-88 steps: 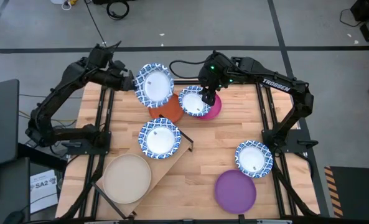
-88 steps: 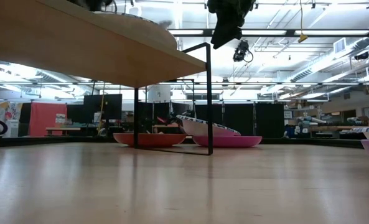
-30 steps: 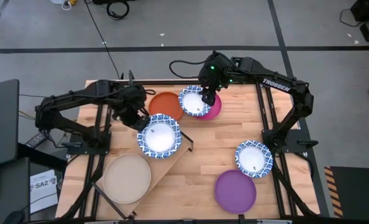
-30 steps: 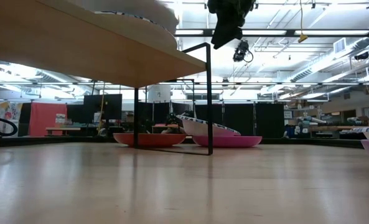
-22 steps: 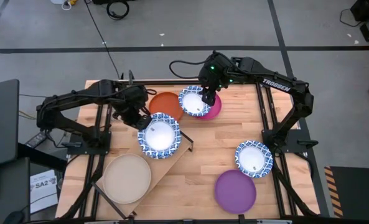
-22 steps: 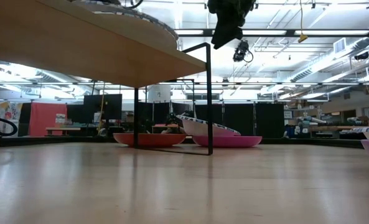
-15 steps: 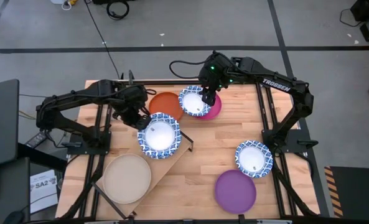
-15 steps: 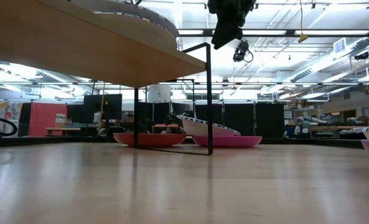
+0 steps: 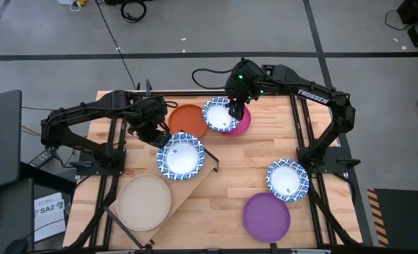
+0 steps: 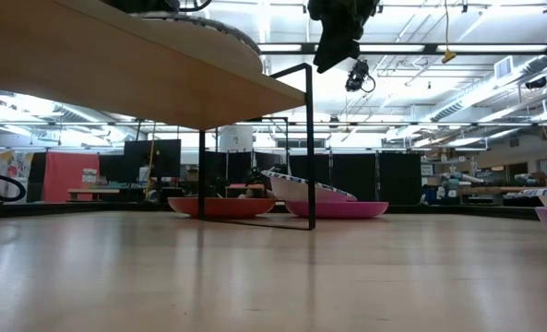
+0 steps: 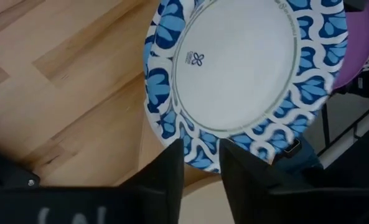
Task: Place and stack plates onto a shelf
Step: Stack the white bowl on top of the other white bowl on the shelf
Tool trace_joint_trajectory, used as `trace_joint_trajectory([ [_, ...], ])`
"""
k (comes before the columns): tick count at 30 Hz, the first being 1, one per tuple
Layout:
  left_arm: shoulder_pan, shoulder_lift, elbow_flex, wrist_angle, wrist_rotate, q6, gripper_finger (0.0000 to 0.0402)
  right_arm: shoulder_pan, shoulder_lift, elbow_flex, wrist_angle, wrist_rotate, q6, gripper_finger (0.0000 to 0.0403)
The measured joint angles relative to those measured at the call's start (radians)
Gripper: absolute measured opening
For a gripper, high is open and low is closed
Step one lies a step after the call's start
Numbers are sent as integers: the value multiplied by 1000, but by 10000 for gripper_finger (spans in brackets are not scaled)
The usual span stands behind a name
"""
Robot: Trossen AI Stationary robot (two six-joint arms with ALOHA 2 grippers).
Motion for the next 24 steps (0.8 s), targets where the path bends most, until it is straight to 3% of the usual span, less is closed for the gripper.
trace_joint_trajectory([
  [10,-1,0,0,1,-26,9,163,0,0,0,-36,0,0,174],
  [24,0,0,0,79,-142,285,164,0,0,0,-51,0,-19,174],
])
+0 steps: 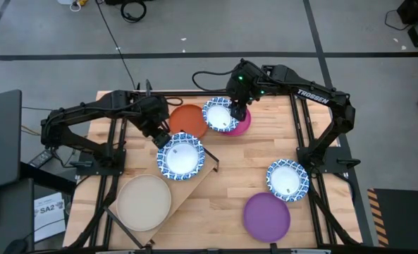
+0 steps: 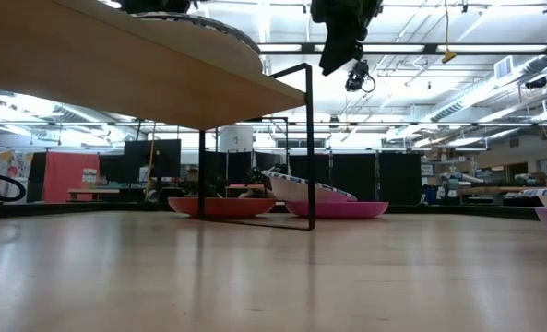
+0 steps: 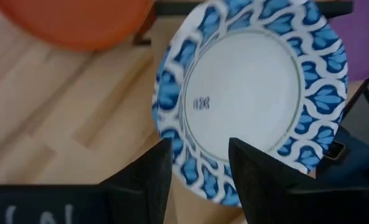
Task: Place and stack plates onto a shelf
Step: Stack the white bowl on top of the other white bowl on the shelf
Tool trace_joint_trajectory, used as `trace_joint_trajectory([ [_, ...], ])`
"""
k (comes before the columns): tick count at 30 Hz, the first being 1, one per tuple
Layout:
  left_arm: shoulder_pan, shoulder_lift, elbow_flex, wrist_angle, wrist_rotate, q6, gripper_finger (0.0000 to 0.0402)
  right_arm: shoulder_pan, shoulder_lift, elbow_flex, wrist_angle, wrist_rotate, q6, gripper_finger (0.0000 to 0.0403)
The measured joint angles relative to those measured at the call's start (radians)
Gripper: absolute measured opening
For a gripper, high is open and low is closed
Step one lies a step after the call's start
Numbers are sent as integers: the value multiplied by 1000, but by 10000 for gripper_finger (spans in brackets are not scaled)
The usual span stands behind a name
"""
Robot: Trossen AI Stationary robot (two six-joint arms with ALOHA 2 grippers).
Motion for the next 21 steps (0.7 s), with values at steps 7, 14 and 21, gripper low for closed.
trace_joint_trajectory([
  [7,19,-2,0,120,-15,135,164,0,0,0,-8,0,15,174],
  [14,44,-2,0,245,-22,221,164,0,0,0,-14,0,18,174],
  [21,52,-2,0,287,-22,239,164,-32,0,0,-8,37,-14,174],
])
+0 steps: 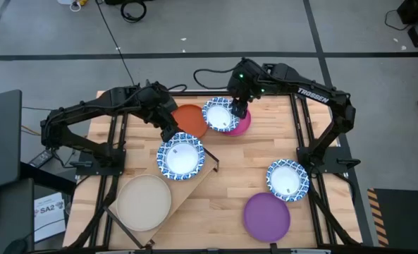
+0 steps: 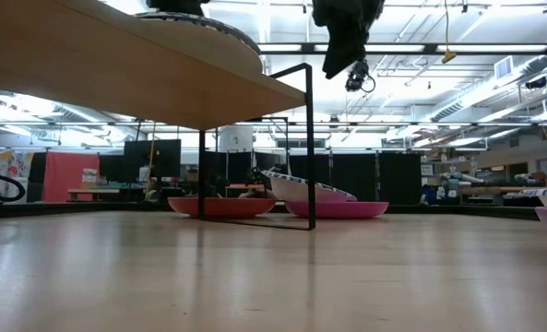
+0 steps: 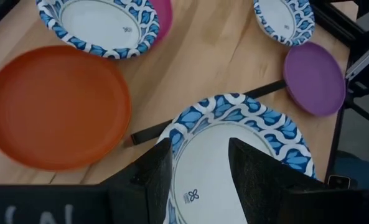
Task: Place and stack plates onto a shelf
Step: Stack the white bowl on top of the other white bowl on the shelf
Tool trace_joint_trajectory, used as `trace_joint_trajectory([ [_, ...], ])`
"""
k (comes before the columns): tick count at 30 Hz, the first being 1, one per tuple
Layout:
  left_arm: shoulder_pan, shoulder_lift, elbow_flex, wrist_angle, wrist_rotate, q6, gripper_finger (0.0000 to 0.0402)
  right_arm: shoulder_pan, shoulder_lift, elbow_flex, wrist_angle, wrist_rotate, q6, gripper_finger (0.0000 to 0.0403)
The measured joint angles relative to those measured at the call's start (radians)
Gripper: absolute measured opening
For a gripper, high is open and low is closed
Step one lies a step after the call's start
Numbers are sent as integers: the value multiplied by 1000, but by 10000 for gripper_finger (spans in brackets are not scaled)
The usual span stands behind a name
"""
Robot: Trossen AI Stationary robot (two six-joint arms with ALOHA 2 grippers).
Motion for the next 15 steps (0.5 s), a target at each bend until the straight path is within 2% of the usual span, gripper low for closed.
trace_joint_trajectory([
  [15,-1,0,0,0,0,2,164,-223,1,0,142,-4,-98,174],
])
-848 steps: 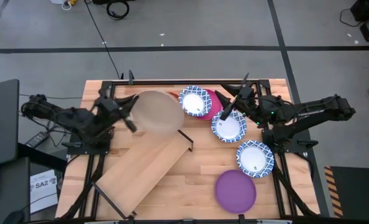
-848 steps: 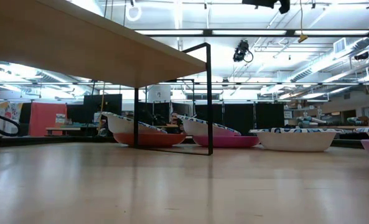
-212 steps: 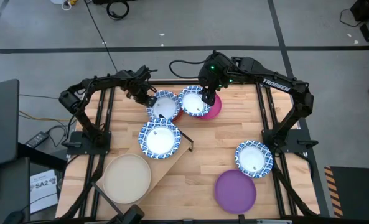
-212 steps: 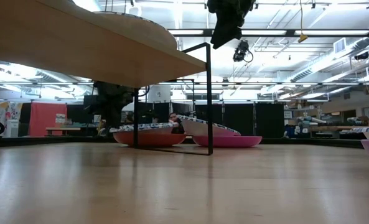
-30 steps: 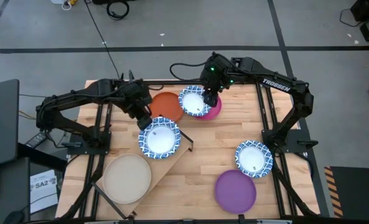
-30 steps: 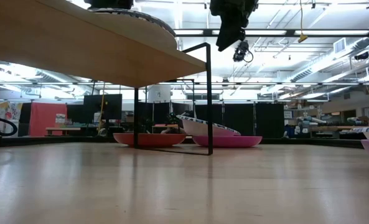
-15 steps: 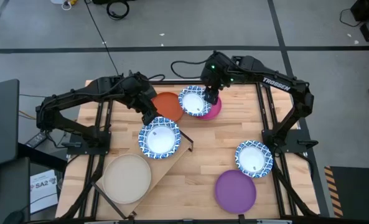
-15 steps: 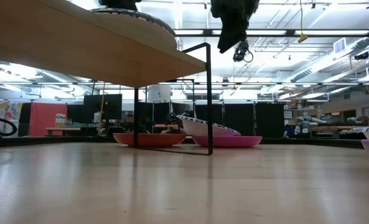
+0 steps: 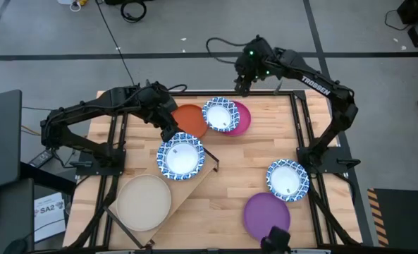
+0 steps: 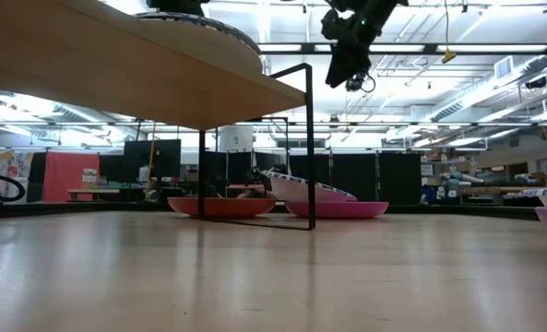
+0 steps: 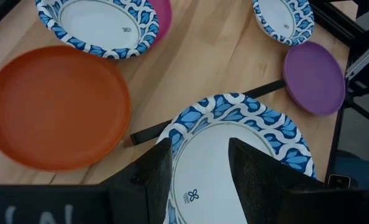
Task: Place and stack plates onto a shelf
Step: Stack the white bowl on top of the other white bowl on the shelf
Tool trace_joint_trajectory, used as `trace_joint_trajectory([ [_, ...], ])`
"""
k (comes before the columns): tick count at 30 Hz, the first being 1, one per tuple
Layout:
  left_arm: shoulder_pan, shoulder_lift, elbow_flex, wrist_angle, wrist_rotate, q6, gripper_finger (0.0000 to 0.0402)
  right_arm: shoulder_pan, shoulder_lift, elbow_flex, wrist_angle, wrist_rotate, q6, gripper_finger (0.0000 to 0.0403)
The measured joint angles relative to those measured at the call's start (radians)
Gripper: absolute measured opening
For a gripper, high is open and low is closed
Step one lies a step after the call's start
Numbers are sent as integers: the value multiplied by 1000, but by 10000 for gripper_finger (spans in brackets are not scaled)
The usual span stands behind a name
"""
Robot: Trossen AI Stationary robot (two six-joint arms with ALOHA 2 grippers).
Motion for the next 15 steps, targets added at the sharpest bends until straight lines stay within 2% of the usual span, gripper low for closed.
trace_joint_trajectory([
  [4,0,0,0,0,0,0,164,-60,2,-25,71,-3,-1,174],
  [10,0,0,0,0,0,0,164,-144,2,-161,261,-20,0,174],
  [15,0,0,0,0,0,0,164,-205,4,-295,413,-140,4,174],
])
